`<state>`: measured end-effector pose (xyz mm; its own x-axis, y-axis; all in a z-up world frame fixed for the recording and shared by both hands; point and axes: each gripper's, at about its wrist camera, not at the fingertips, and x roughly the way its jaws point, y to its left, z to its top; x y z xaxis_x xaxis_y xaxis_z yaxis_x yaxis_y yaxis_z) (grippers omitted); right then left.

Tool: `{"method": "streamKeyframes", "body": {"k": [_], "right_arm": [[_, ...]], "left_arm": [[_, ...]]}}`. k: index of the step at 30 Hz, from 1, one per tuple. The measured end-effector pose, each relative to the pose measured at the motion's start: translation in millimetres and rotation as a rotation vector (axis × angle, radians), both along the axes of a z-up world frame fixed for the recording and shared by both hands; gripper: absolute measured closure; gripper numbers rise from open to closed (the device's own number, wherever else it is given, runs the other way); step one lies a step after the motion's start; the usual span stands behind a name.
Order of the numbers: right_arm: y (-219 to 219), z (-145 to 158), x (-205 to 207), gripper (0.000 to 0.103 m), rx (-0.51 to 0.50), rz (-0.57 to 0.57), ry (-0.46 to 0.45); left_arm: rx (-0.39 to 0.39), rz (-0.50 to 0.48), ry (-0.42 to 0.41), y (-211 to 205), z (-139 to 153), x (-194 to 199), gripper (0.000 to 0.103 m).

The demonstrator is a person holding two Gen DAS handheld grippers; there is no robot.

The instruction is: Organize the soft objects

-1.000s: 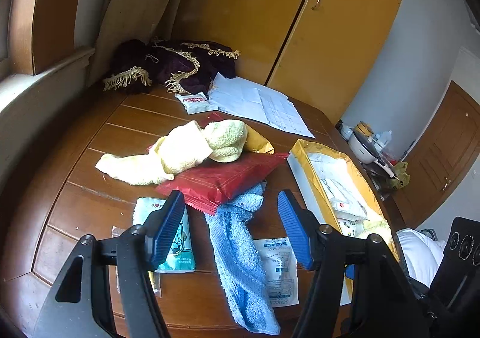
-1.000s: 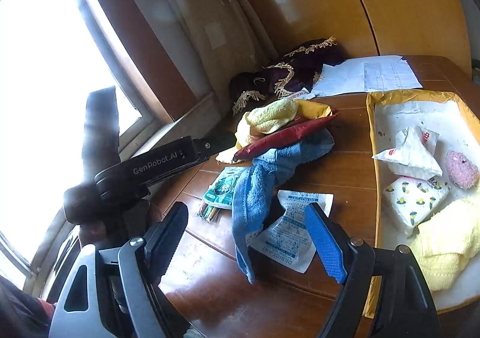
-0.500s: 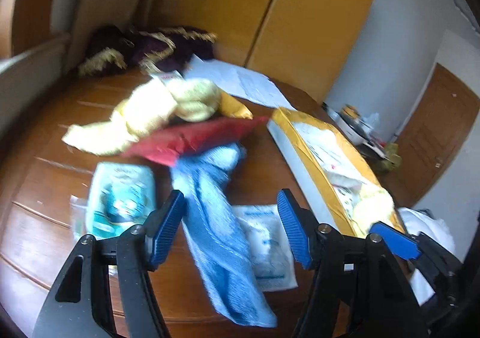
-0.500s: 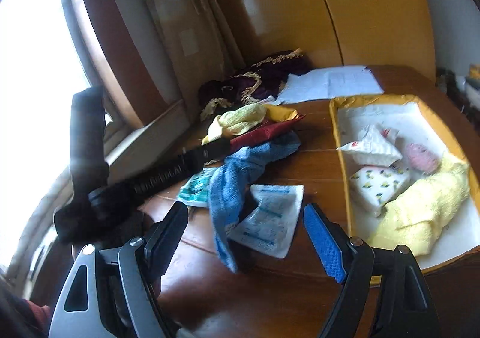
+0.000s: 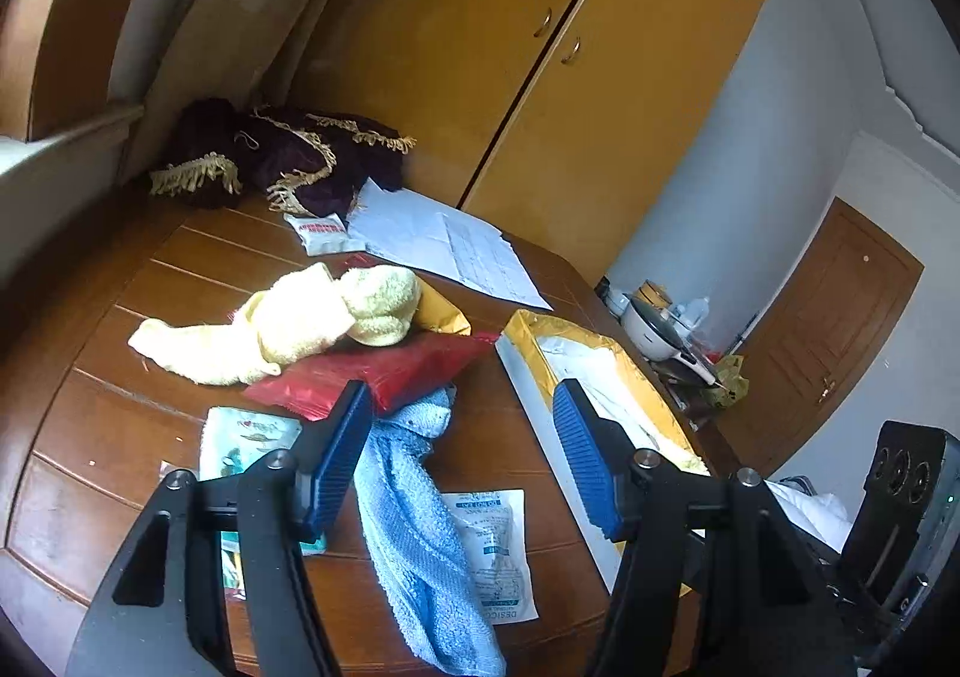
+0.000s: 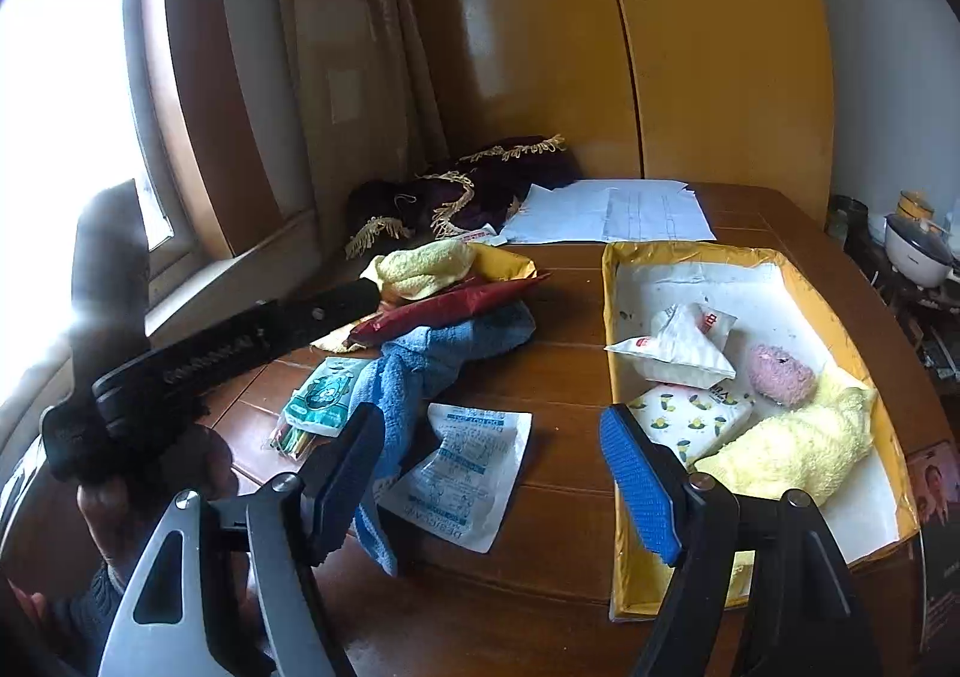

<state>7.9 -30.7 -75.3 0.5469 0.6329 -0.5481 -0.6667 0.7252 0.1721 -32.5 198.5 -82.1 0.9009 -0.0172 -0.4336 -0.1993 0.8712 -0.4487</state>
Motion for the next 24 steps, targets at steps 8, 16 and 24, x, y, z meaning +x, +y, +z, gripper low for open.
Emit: {"method": "streamKeyframes", "body": {"k": [8,16,24], "right_arm": [[5.7,16.2,8.6,0.026,0.041,0.053,0.027],[20.6,29.1,13.1,0.026,0.084,0.087,0.165],[48.5,23.4,-3.7,0.026,0.018,0.098,0.168]], "left_arm": [[-0.014,0.026,0.011,14.5,38.1,-15.5,0.045],[-0.05,-0.01,0.038,29.1,78.4,-29.3,0.046],[0.052,0.041,0.164,16.4,46.9,-31.9,0.046]]}}
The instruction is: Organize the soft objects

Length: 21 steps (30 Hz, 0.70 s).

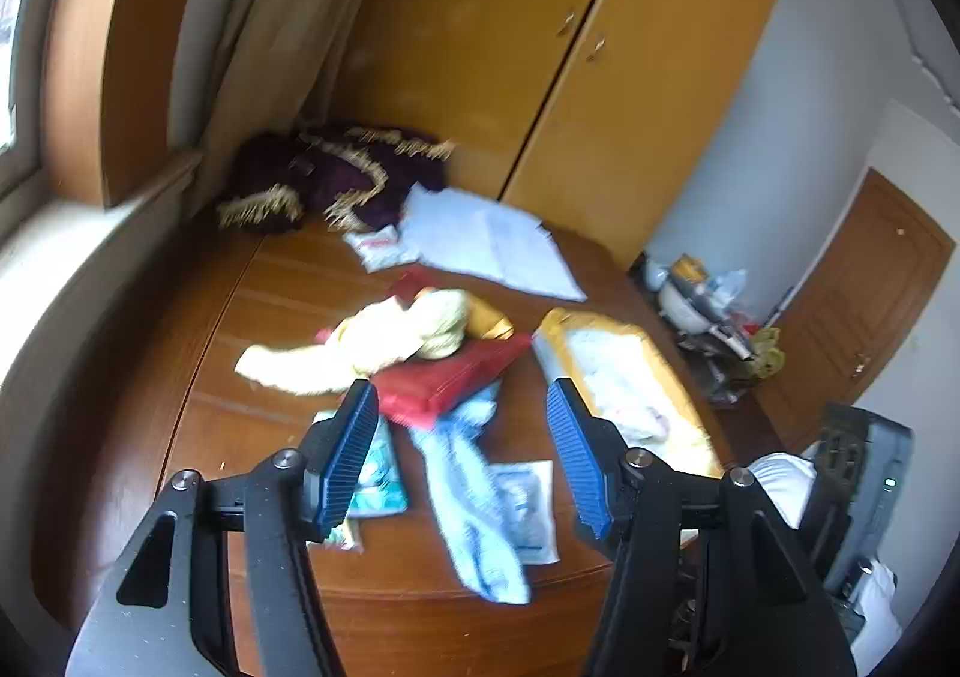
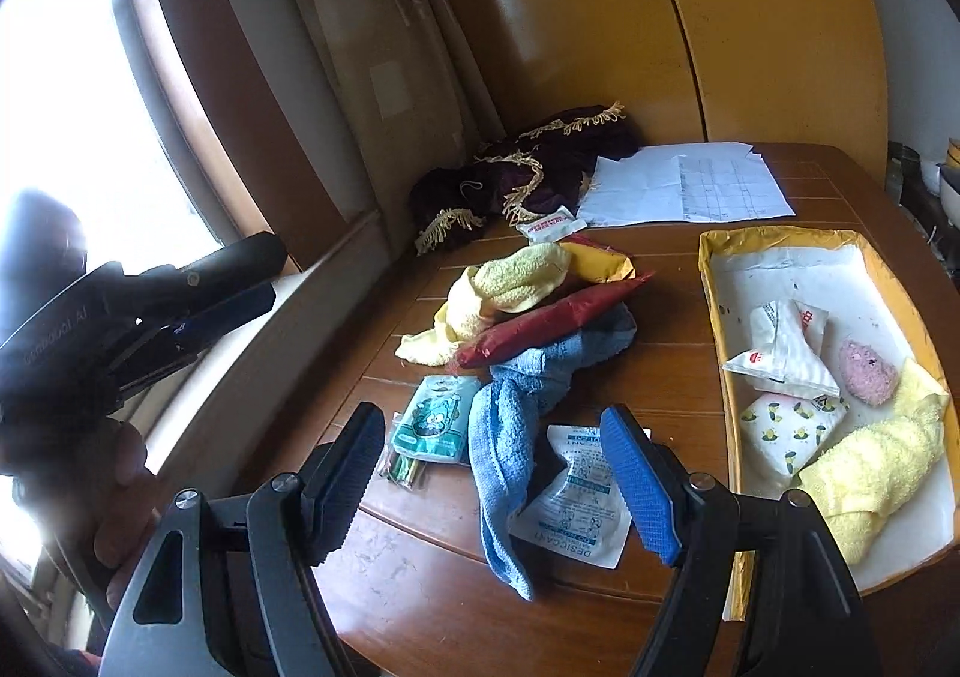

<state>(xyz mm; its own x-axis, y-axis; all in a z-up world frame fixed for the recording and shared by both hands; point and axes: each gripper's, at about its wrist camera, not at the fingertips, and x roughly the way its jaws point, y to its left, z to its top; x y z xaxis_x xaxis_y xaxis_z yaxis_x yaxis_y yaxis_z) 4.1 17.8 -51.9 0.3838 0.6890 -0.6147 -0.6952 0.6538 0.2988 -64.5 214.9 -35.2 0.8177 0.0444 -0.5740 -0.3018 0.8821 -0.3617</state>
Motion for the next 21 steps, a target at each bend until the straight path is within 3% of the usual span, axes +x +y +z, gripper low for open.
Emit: {"method": "streamKeyframes", "body": {"k": [3,7,12,17,21], "right_arm": [[4.6,-16.1,-5.3,0.026,-0.066,-0.029,-0.028],[4.0,-29.5,-6.4,0.026,-0.076,-0.017,-0.005],[1.3,-31.1,-4.0,0.026,-0.057,-0.003,0.013],[0.4,-21.4,-7.0,0.026,-0.017,0.036,0.032],[-7.4,-12.1,-11.7,0.026,0.032,0.055,0.044]], "left_arm": [[-0.009,0.013,0.057,2.6,-22.0,5.1,0.046],[-0.016,0.018,0.1,6.2,-33.3,6.8,0.046],[-0.008,0.014,0.091,9.0,-15.3,-5.5,0.046],[0.066,0.05,0.086,6.0,6.1,-21.4,0.046],[0.086,0.027,0.086,-3.3,2.8,-20.2,0.046]]}}
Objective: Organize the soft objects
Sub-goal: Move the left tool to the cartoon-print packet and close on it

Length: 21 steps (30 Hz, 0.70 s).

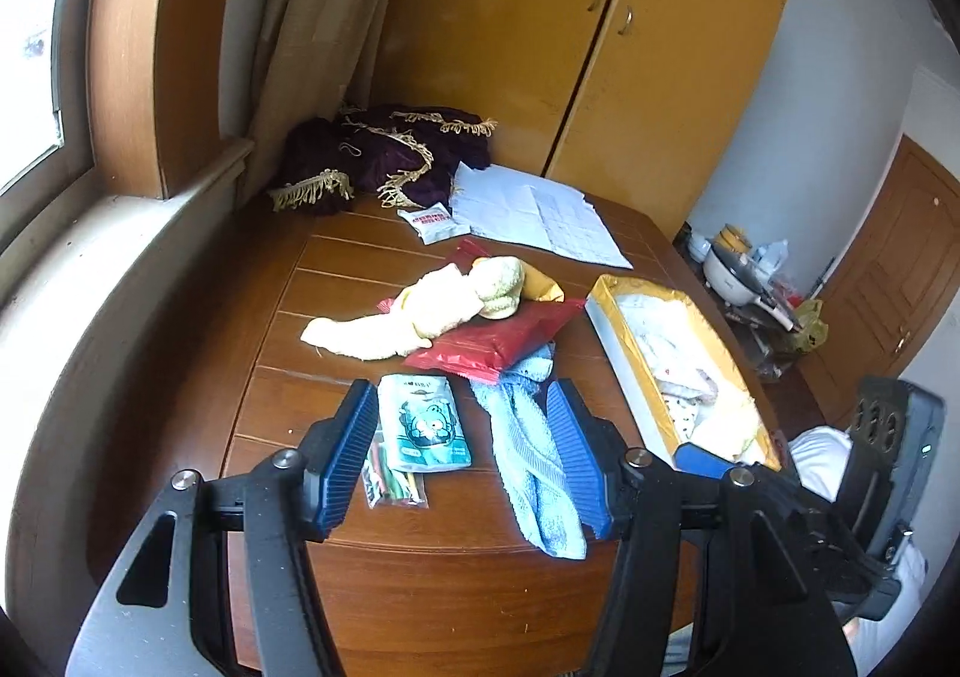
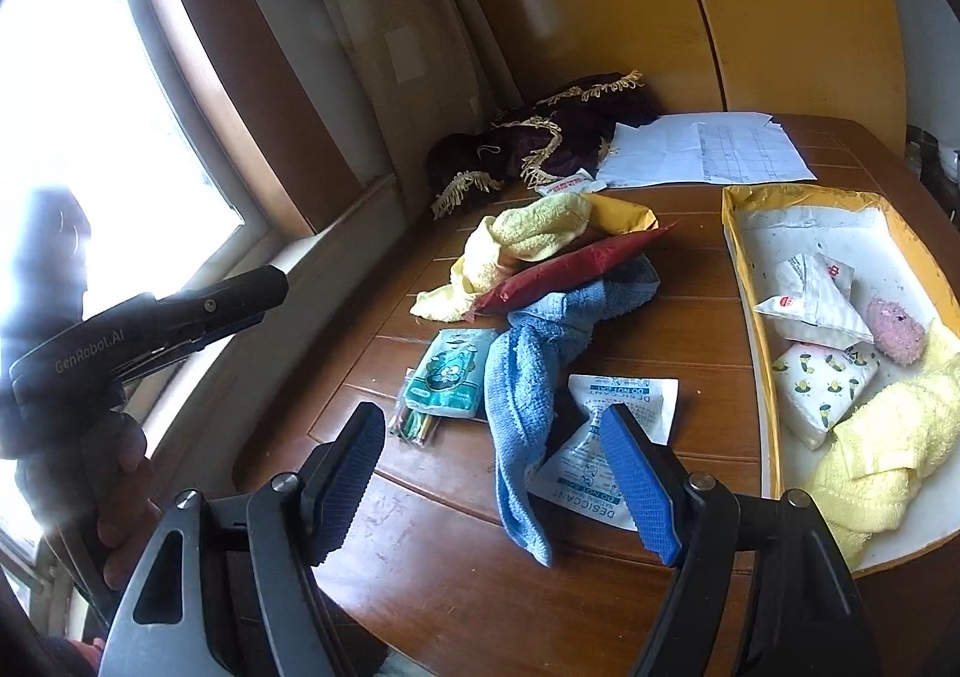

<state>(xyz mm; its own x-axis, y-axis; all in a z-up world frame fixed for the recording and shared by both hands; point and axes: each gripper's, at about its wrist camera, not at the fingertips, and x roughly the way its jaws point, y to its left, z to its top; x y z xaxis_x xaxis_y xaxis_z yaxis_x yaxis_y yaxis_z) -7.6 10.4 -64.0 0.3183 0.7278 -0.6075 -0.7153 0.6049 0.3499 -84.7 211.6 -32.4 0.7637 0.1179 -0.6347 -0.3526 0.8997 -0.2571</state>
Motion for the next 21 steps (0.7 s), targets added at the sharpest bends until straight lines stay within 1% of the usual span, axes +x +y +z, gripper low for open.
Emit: {"method": "streamKeyframes", "body": {"k": [2,4,6,8,10,13,18,21], "right_arm": [[-3.6,0.5,-2.7,0.026,-0.005,-0.011,-0.014],[-5.7,-4.9,-3.3,0.027,-0.019,-0.014,-0.009],[-5.2,-15.3,-1.5,0.027,-0.039,-0.024,0.007],[0.2,-28.2,1.3,0.032,-0.072,-0.026,0.021],[5.5,-38.1,7.9,0.044,-0.088,-0.039,0.045],[17.5,-45.4,19.1,0.047,-0.107,-0.044,0.057],[37.6,-44.5,33.7,0.048,-0.101,0.0,0.077],[50.0,-43.9,45.6,0.048,-0.106,0.01,0.083]], "left_arm": [[-0.003,-0.009,0.015,-3.0,-9.9,7.8,0.046],[-0.006,-0.014,0.032,-3.5,-23.4,16.1,0.046],[0.007,0.01,0.062,-1.9,-38.2,23.3,0.046],[0.022,0.024,0.08,0.8,-48.8,27.6,0.046],[0.018,0.033,0.09,6.9,-56.7,29.3,0.046],[-0.022,0.039,0.102,21.9,-63.0,33.6,0.046],[-0.049,0.044,0.101,42.3,-68.0,45.9,0.046],[-0.054,0.027,0.135,48.3,-77.2,61.6,0.046]]}}
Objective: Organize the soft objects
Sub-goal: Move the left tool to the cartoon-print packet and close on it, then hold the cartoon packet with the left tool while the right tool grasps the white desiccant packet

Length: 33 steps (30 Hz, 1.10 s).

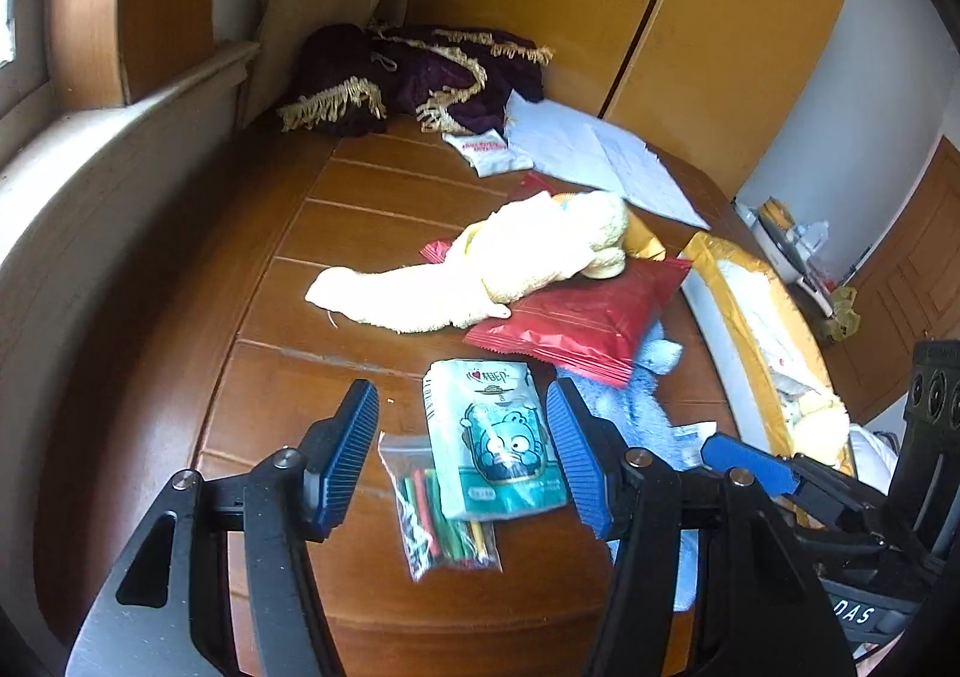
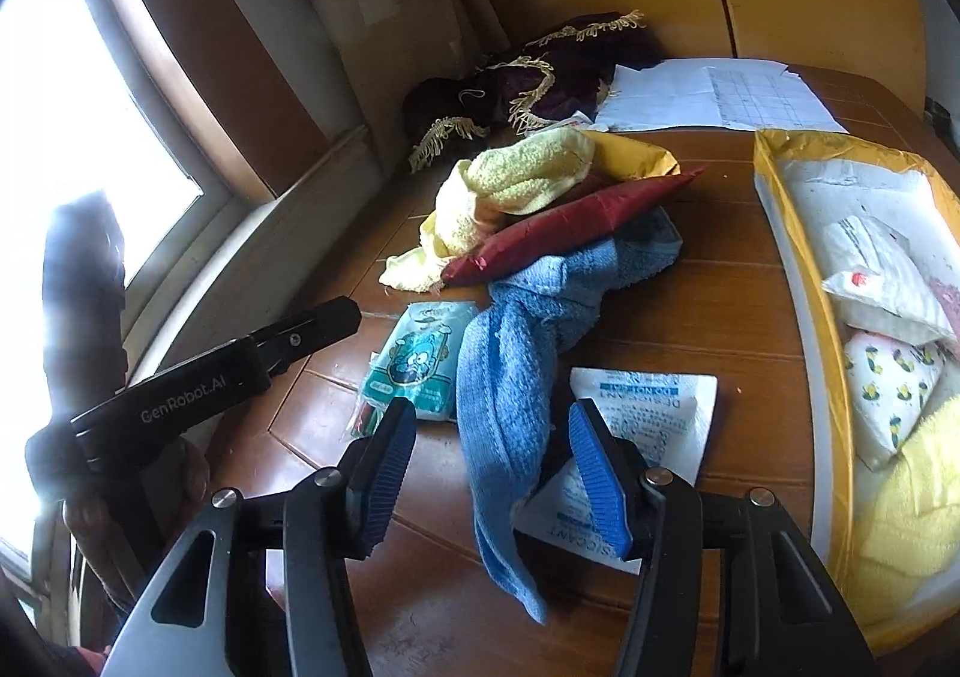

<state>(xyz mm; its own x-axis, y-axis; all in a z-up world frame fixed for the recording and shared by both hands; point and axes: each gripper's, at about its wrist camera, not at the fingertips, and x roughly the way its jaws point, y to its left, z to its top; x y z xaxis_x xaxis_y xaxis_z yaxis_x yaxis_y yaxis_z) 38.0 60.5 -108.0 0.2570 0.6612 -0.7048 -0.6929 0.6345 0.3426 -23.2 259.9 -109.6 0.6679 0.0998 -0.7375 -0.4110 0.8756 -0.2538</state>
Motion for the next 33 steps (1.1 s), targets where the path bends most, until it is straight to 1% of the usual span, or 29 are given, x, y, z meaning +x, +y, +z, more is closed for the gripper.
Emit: {"method": "streamKeyframes", "body": {"k": [5,7,10,12,13,14,15,17,18,19,20,22,23,25,29,30,31,32,33], "right_arm": [[22.1,-17.0,21.4,0.048,-0.033,0.015,0.051],[27.7,-23.2,25.9,0.048,-0.041,0.028,0.06],[31.6,-29.1,33.6,0.049,-0.045,0.015,0.087],[31.2,-30.2,40.6,0.049,-0.023,0.006,0.119],[30.0,-29.5,44.1,0.05,-0.015,-0.002,0.134],[28.0,-27.9,46.1,0.05,-0.006,-0.009,0.144],[25.5,-25.4,46.6,0.049,0.005,-0.017,0.147],[16.6,-19.5,40.4,0.049,0.018,-0.037,0.133],[10.5,-15.9,35.8,0.049,0.026,-0.05,0.121],[2.0,-12.0,30.3,0.049,0.041,-0.07,0.112],[-6.8,-8.3,25.5,0.049,0.056,-0.088,0.102],[-21.0,-2.4,17.9,0.049,0.053,-0.115,0.073],[-24.3,-1.1,15.5,0.048,0.038,-0.123,0.056],[-22.3,-3.1,14.9,0.048,-0.025,-0.133,0.02],[-17.5,-19.2,12.9,0.051,-0.124,-0.123,0.01],[-16.2,-23.1,12.0,0.051,-0.155,-0.13,-0.008],[-18.8,-26.1,10.7,0.051,-0.175,-0.131,-0.017],[-18.3,-31.1,13.4,0.05,-0.187,-0.128,-0.01],[-18.5,-32.3,15.9,0.049,-0.181,-0.132,-0.004]], "left_arm": [[0.025,-0.027,0.067,-0.3,-23.2,27.8,0.046],[0.013,-0.043,0.092,1.3,-31.8,36.7,0.047],[-0.027,-0.056,0.099,6.7,-37.7,42.8,0.047],[-0.01,-0.064,0.113,5.7,-37.4,48.6,0.048],[0.005,-0.068,0.126,3.6,-37.6,52.2,0.055],[0.024,-0.081,0.137,0.5,-37.6,56.2,0.059],[0.041,-0.091,0.139,-2.0,-37.2,59.1,0.06],[0.06,-0.088,0.134,-3.5,-35.6,61.4,0.066],[0.065,-0.08,0.128,-3.3,-34.1,60.1,0.073],[0.073,-0.063,0.121,-1.9,-31.7,57.6,0.087],[0.073,-0.051,0.118,-0.6,-28.9,54.5,0.087],[0.048,-0.044,0.094,1.5,-23.5,45.7,0.087],[0.054,-0.029,0.085,0.5,-22.6,40.7,0.087],[0.058,0.003,0.077,-1.7,-24.1,31.6,0.088],[-0.027,0.021,0.066,-5.7,-30.8,20.1,0.087],[-0.045,0.023,0.064,-5.8,-32.5,19.8,0.082],[-0.048,0.021,0.073,-7.5,-34.1,21.4,0.074],[-0.041,0.018,0.082,-9.0,-35.2,24.0,0.069],[-0.03,0.015,0.083,-10.4,-35.6,27.1,0.061]]}}
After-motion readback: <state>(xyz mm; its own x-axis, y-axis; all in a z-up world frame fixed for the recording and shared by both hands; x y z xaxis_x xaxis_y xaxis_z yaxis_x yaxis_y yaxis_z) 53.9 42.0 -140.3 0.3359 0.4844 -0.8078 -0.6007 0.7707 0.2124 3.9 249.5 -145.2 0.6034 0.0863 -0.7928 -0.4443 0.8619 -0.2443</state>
